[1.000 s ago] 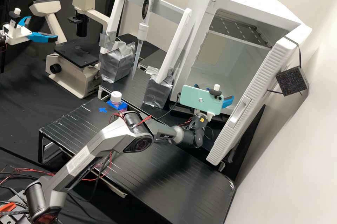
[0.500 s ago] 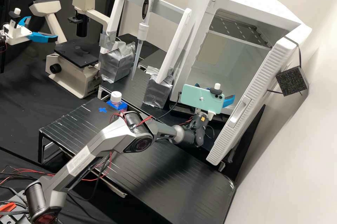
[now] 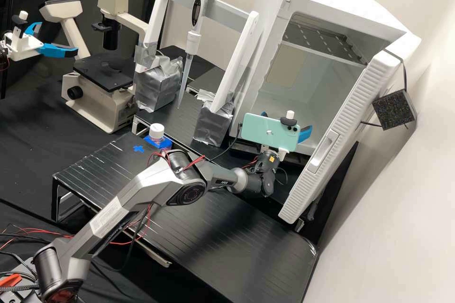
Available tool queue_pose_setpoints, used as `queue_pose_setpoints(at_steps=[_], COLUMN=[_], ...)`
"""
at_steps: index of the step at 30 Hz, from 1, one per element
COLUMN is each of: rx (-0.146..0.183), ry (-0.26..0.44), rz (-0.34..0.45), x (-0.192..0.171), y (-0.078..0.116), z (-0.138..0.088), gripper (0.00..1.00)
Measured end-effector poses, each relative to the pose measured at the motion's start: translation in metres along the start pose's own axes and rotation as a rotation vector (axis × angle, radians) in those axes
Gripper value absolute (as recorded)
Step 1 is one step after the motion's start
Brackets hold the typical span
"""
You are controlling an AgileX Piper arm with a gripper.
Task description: Move the petri dish to the microscope
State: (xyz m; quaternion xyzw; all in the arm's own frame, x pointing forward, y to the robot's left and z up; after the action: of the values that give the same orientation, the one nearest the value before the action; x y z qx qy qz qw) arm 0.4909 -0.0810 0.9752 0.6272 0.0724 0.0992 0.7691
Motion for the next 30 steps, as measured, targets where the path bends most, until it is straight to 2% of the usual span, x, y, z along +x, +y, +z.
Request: queue_pose_setpoints(at_steps=[30], rx=[-0.007], ry=[0.014], rz=[-0.019], x=[0.0036], y=[-0.0050], z=[-0.0052], gripper=[0.00])
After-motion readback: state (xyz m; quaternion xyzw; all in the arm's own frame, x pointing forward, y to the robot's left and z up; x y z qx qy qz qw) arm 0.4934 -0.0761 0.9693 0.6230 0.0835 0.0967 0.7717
